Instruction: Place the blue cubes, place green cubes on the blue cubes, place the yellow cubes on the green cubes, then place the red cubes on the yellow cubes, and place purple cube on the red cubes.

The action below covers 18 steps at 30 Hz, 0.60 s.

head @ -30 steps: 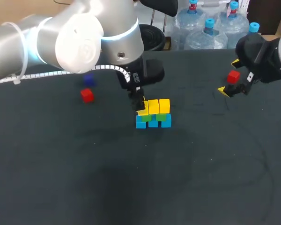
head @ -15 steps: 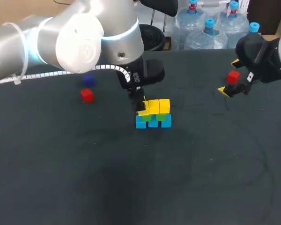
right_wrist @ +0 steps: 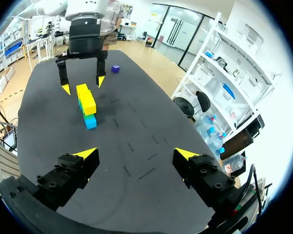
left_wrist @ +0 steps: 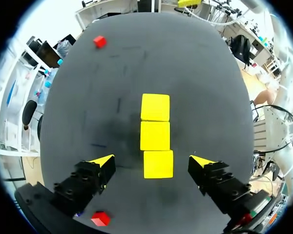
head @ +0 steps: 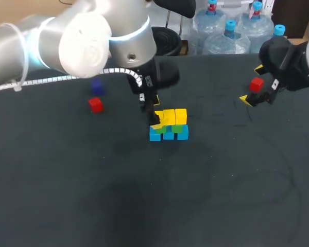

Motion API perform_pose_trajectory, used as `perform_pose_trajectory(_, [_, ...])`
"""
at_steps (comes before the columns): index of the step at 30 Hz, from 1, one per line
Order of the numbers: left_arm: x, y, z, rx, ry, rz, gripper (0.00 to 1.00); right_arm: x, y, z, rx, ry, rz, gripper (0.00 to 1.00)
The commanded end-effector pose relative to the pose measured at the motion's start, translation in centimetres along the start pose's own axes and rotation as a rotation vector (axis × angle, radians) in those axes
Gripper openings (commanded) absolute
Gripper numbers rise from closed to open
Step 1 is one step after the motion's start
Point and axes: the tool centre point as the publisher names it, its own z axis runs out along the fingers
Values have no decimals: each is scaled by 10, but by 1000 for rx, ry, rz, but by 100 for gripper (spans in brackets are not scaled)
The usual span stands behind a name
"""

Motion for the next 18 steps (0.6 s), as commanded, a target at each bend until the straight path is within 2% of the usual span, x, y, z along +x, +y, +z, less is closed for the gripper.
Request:
perform_pose_trajectory(1, [10,-2,-14,-11,-21,-3,100,1,4,-1,165,0,1,100])
perform_pose_trajectory(10, [32,3,-44,-56,-15,-33,100,1,4,-1,165,0,1,100])
perform_pose_trajectory(18, [68,12,-49,-80,24,-123,100,1,4,-1,165,0,1,100])
